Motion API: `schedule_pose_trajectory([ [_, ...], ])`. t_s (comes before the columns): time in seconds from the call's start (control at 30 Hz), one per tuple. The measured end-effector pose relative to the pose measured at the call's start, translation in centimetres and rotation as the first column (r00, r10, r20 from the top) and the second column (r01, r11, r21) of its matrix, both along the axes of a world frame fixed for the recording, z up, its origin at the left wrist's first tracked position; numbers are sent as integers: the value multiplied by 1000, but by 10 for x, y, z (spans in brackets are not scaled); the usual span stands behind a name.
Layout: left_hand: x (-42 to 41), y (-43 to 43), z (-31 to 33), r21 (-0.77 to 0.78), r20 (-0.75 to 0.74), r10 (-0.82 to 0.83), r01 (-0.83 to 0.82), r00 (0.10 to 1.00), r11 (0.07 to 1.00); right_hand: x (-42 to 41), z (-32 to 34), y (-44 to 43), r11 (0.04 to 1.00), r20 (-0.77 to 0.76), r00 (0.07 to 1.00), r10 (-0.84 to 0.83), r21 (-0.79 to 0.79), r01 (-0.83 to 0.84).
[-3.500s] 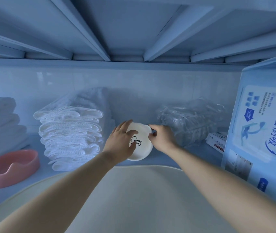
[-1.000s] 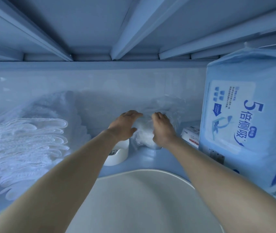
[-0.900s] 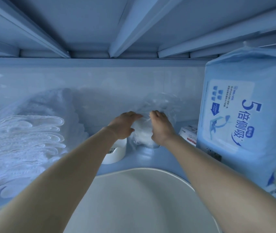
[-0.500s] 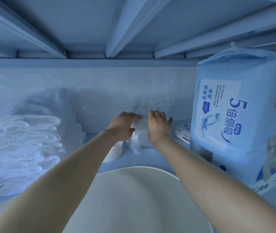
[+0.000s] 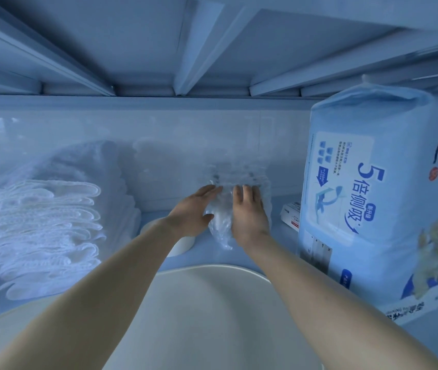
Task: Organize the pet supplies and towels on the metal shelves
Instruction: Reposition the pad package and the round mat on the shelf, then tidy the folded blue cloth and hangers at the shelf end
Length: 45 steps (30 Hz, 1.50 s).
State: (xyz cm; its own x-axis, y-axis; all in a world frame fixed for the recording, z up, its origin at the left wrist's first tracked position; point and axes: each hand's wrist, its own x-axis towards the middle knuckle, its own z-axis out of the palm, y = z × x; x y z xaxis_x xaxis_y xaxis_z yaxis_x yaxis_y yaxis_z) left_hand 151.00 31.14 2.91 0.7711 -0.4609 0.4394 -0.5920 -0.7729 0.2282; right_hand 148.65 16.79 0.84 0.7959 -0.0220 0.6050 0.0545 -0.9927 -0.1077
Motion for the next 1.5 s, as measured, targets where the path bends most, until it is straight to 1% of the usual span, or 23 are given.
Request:
schedule_pose_trajectory([
  [0.03, -1, -1, -1, -6, -25, -14, 14, 1000, 1000, -1, 1, -2, 1000, -62, 998, 19, 8, -19],
  [0.07, -3, -1, -2, -17, -48, -29, 28, 998, 999, -1, 1, -4, 999, -91, 995, 31, 25, -29],
  [0.13, -8, -2, -4, -41, -76, -54, 51, 996, 998, -5, 3, -7, 998, -109, 993, 39, 49, -34],
  [0.23, -19, 1, -12, -71, -41, -2, -1, 999, 997, -16, 5, -6, 994, -144, 986, 84, 74, -74],
  [0.3, -27, 5, -17, -72, -11, 61, -62, 998, 996, -23, 3, -4, 994, -114, 988, 102, 54, -97],
  [0.37, -35, 9, -19, -80, -4, 88, -88, 996, 993, -31, -3, 0, 989, -79, 986, 146, 43, -143],
  [0.53, -60, 19, -22, -105, -36, 111, -114, 993, 988, -52, -13, 11, 958, -89, 964, 249, 165, -233],
  [0.63, -79, 28, -23, -161, -8, 120, -119, 993, 980, -69, -15, 14, 956, -72, 963, 258, 166, -244],
  [0.73, -97, 39, -26, -203, -18, 105, -107, 994, 973, -89, -18, 17, 958, -66, 967, 247, 170, -233],
  [0.87, -122, 49, -27, -223, -43, 13, -22, 999, 975, -120, -24, 21, 957, -40, 972, 231, 189, -219],
  [1.03, -153, 40, -27, -248, -6, -137, 131, 991, 960, -171, -25, 15, 972, -4, 989, 149, 182, -146],
  [1.13, -171, 21, -31, -251, 1, -236, 229, 972, 941, -207, -25, 0, 985, 13, 997, 81, 151, -82],
  [1.33, -209, -33, -32, -242, -2, -406, 394, 914, 887, -266, -18, -49, 984, 17, 997, -75, 165, 71],
  [1.5, -231, -83, -24, -180, 42, -482, 481, 875, 858, -299, -13, -100, 976, 16, 986, -168, 146, 164],
])
